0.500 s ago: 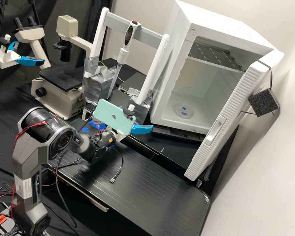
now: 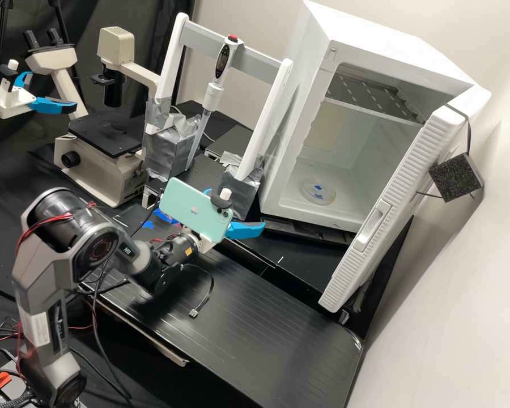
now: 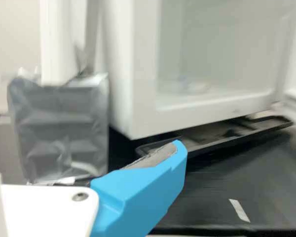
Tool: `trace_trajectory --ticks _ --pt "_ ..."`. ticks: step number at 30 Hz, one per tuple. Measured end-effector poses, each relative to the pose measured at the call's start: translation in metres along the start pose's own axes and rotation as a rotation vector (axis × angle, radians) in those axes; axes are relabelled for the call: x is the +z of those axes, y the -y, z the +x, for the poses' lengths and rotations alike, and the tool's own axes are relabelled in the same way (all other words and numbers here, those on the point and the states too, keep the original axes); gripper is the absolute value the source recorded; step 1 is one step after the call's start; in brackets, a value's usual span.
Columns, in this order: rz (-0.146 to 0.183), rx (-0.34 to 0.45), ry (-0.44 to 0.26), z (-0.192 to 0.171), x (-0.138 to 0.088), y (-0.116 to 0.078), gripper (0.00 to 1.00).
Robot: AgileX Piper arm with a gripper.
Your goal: Close the door
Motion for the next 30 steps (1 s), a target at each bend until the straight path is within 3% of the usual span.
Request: trace_trajectory --ticks 4,8,11,16,22,30 --pt "0.029 0.114 -0.053 -0.032 0.002 -0.023 1.00" --pt "0.023 0.206 -0.058 -0.060 0.006 -0.049 1.00" --pt "0.039 0.305 -0.041 -0.078 0.011 -0.072 1.00" --pt "0.081 0.485 0.061 -0.100 0.034 -0.106 1.00" --pt "0.085 0.540 0.145 -0.089 0.063 -0.128 1.00" --pt "0.010 0.551 0.203 -0.056 0.091 -0.143 1.00"
